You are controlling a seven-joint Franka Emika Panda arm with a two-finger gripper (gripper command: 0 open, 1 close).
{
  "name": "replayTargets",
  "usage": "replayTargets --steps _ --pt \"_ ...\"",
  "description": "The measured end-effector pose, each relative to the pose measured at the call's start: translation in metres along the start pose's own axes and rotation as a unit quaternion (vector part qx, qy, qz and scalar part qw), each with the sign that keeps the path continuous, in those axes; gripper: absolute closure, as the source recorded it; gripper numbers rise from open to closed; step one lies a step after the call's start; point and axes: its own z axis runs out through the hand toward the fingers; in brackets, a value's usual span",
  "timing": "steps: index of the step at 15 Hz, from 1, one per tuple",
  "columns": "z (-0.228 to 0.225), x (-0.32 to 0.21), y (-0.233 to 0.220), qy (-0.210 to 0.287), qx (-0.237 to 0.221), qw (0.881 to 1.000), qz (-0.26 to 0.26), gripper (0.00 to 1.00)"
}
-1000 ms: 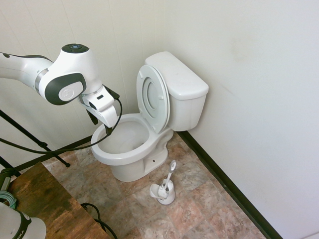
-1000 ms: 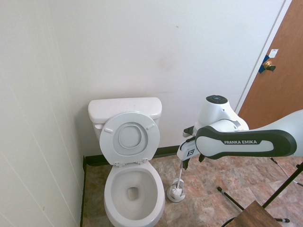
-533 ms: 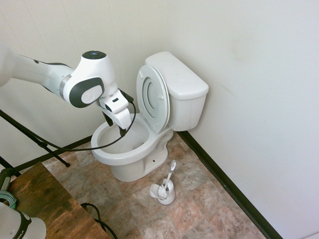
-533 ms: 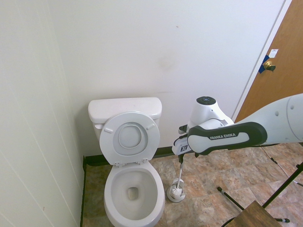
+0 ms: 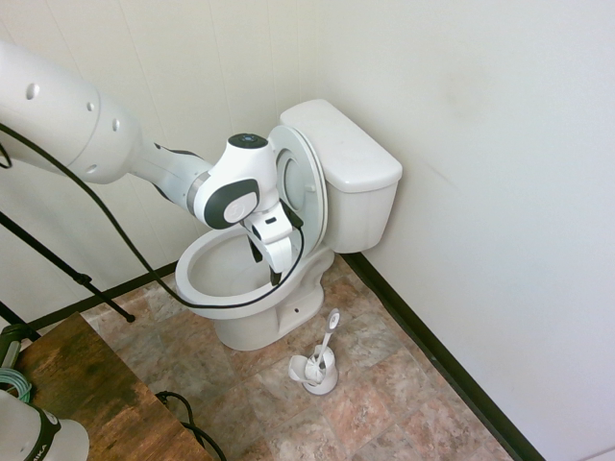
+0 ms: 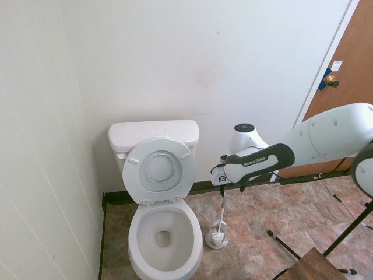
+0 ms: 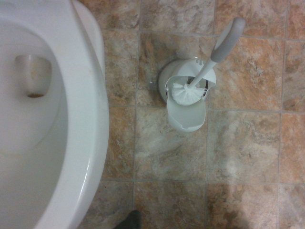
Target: Clean the toilet
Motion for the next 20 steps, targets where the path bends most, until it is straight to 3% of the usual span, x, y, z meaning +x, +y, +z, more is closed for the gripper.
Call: replayTargets --steps 9,14,20 --pt "0.102 0.074 -0.057 0.013 -0.021 0.99 0.139 0.0" --pt "0.112 0.089 -0.067 0.02 -0.026 0.986 0.164 0.0" --pt "0.176 0.122 -0.085 0.011 -0.056 0.982 0.181 0.0"
